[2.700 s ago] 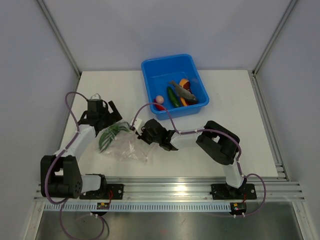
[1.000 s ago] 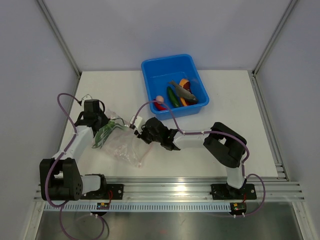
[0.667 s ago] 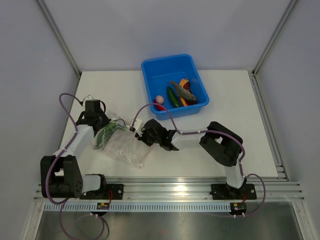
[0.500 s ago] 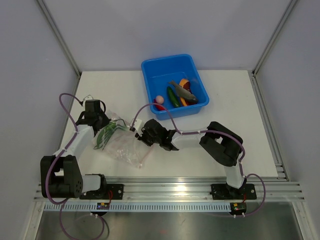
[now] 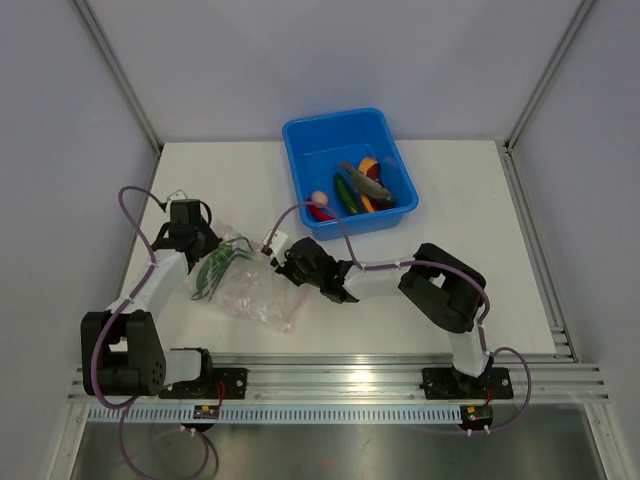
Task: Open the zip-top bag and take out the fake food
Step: Pick up the fake vegetable from the zipper food storage bag.
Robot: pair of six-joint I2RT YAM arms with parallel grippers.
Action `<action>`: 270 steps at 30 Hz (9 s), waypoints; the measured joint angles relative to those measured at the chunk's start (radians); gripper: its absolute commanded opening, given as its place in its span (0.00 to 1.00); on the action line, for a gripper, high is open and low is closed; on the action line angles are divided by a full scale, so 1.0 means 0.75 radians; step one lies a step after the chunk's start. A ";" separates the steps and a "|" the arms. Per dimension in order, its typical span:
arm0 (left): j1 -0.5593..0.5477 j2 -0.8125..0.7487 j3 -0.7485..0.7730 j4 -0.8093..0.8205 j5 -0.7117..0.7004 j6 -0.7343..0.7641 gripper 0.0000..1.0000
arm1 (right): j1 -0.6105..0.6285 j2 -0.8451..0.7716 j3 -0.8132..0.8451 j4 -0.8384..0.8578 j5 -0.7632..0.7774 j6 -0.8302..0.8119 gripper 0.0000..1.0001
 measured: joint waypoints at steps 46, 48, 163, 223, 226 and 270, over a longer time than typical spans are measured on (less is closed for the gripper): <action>0.000 0.028 0.001 0.018 0.050 0.035 0.00 | 0.009 0.111 -0.038 0.238 0.340 0.026 0.52; 0.000 0.028 0.001 0.018 0.050 0.035 0.00 | 0.009 0.111 -0.038 0.237 0.348 0.030 0.55; -0.005 0.090 0.026 -0.010 0.015 0.020 0.00 | 0.008 -0.011 0.064 -0.112 0.319 0.200 0.32; -0.252 0.801 0.587 -0.153 0.541 0.177 0.79 | 0.008 0.109 0.010 0.204 0.372 0.242 0.66; -0.252 0.805 0.587 -0.149 0.581 0.192 0.77 | 0.008 0.121 0.018 0.200 0.373 0.251 0.66; -0.385 0.885 0.713 -0.365 0.462 0.416 0.43 | -0.028 0.205 0.138 0.064 0.363 0.380 0.44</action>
